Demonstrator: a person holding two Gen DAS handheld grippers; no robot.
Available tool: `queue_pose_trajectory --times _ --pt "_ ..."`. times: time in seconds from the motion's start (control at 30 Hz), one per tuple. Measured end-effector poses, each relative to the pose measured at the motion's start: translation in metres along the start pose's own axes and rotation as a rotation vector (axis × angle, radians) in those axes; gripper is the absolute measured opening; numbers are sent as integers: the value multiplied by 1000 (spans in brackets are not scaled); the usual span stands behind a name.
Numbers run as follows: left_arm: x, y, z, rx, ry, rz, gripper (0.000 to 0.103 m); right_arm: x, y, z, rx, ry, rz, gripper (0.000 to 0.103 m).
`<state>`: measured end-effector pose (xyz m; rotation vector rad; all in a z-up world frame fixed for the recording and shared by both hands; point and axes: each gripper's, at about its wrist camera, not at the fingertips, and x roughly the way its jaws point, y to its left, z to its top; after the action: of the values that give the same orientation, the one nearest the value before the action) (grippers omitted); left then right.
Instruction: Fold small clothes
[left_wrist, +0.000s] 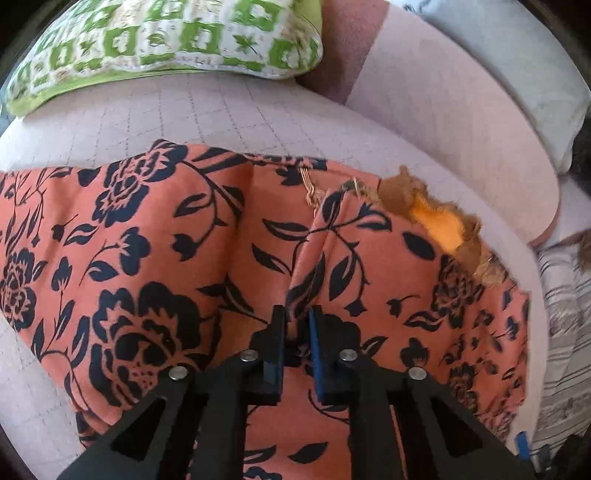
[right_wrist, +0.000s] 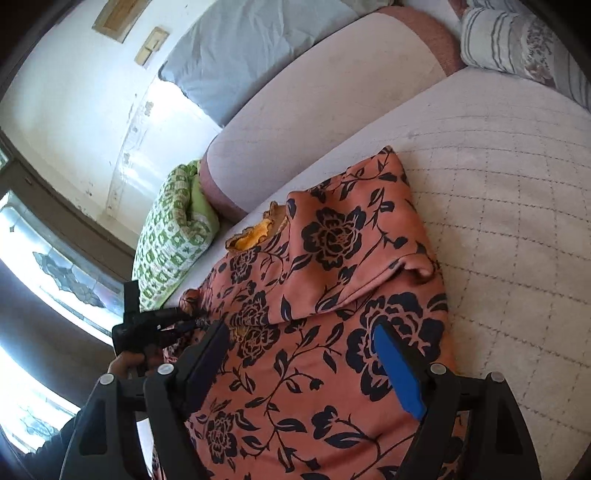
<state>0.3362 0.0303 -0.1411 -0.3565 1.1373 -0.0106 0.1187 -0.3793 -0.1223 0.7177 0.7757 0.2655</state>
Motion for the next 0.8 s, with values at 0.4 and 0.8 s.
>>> queue_pose_trajectory --times 0.4,0.8 --pt "-18 14 -50 52 -101 106 11 8 5 -6 -23 17 -17 83" --pt "-35 24 -59 27 -161 190 5 0 -7 0 30 -6 -11 83"
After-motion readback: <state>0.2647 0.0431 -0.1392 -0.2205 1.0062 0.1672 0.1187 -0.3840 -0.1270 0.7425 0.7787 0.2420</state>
